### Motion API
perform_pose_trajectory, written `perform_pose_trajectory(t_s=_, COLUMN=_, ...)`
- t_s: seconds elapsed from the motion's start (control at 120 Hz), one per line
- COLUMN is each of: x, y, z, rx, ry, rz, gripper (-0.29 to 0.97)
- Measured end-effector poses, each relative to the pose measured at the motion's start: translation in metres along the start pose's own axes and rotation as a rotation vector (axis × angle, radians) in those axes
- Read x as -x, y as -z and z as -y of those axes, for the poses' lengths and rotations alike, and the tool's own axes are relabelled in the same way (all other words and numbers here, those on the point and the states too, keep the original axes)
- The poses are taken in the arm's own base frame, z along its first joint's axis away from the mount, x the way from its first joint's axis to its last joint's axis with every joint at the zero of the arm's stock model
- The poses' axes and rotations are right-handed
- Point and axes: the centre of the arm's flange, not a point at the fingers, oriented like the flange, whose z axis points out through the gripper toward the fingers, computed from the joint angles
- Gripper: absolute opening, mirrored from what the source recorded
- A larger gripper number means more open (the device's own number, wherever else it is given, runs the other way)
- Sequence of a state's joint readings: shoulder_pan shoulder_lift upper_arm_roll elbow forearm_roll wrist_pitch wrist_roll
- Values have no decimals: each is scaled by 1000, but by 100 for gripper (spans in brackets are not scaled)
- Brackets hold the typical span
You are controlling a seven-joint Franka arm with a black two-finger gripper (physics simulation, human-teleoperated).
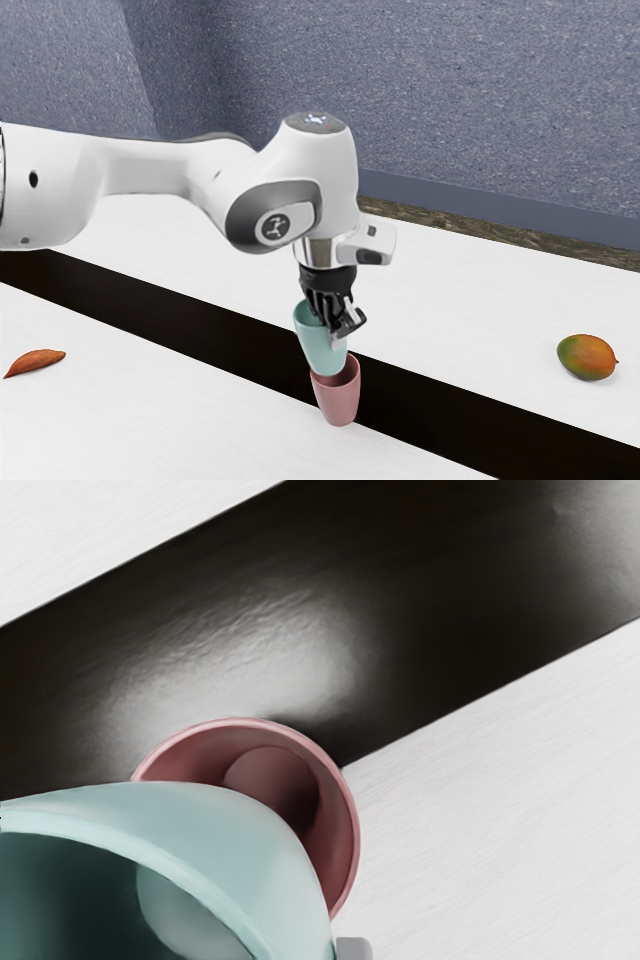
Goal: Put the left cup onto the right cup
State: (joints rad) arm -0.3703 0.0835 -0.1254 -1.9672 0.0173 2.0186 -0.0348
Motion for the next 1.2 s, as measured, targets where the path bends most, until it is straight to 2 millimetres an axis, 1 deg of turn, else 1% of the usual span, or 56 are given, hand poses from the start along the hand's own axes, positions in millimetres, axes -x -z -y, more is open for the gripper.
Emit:
perform_pose_trajectory(t_s=0.067, x=-1, y=-2, z=-6, rx=-1, ry=-6, rz=2, gripper=-10)
perform_pose_trajectory(t_s=0.15, x=-3, y=-10, z=-11, rx=0, ry=-9, rz=12, gripper=-11)
perform_pose_trajectory(t_s=0.3, x=-6, y=-17, z=-8, rx=-3, ry=2, rz=15, gripper=-11)
perform_pose_trajectory(t_s=0.525, x=-16, y=-38, z=-8, rx=1, ry=13, rz=36, gripper=-9)
perform_pose_trajectory(t_s=0.558, x=-16, y=-39, z=-7, rx=2, ry=15, rz=37, gripper=-5)
perform_pose_trajectory(t_s=0.7, x=-17, y=-39, z=-7, rx=6, ry=20, rz=34, gripper=27)
perform_pose_trajectory(t_s=0.783, x=-16, y=-34, z=-7, rx=6, ry=22, rz=26, gripper=40)
perform_pose_trajectory(t_s=0.825, x=-14, y=-27, z=-7, rx=6, ry=23, rz=15, gripper=45)
perform_pose_trajectory(t_s=0.883, x=-11, y=-9, z=-7, rx=3, ry=23, rz=-12, gripper=51)
perform_pose_trajectory(t_s=0.992, x=0, y=37, z=-7, rx=-3, ry=25, rz=-73, gripper=58)
perform_pose_trajectory(t_s=1.1, x=-3, y=87, z=0, rx=-5, ry=35, rz=-124, gripper=62)
perform_pose_trajectory(t_s=1.15, x=-5, y=101, z=5, rx=-6, ry=42, rz=-133, gripper=63)
perform_pose_trajectory(t_s=1.2, x=-6, y=110, z=13, rx=-7, ry=52, rz=-135, gripper=64)
